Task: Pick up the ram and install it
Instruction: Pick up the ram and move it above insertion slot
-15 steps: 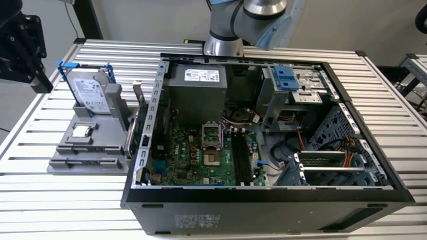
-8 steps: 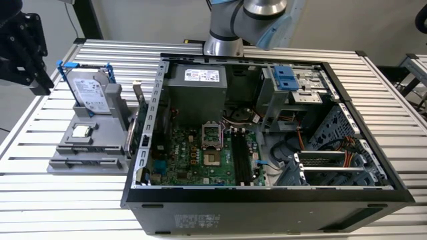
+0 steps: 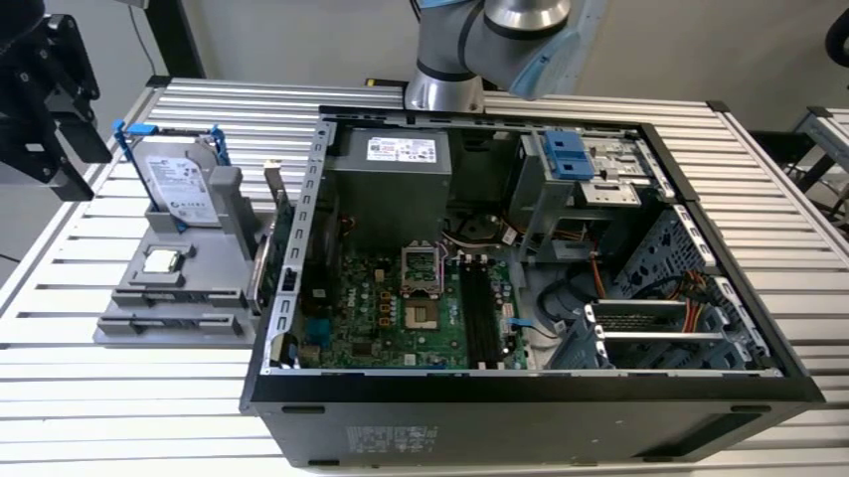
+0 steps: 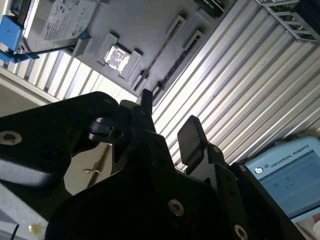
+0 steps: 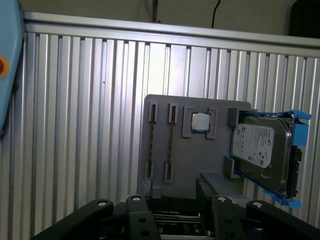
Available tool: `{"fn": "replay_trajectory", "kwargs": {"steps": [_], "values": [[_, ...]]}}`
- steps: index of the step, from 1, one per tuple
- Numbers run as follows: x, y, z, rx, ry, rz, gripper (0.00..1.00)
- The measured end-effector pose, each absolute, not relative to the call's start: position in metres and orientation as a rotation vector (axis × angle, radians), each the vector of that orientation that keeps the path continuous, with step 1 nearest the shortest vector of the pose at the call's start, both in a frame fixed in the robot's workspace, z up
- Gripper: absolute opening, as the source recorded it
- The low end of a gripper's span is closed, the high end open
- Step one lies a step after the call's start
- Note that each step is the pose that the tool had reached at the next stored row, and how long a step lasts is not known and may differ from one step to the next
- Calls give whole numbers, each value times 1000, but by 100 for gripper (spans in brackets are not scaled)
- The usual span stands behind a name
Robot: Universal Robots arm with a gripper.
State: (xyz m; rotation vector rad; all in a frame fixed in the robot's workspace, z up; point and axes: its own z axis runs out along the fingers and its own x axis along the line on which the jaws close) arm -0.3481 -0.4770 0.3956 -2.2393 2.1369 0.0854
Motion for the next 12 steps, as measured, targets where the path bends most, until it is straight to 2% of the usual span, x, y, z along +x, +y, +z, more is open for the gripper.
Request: {"fn": "replay_trajectory", "kwargs": {"steps": [12], "values": [[-348,-477,392,-2240,2137,85,100]]}}
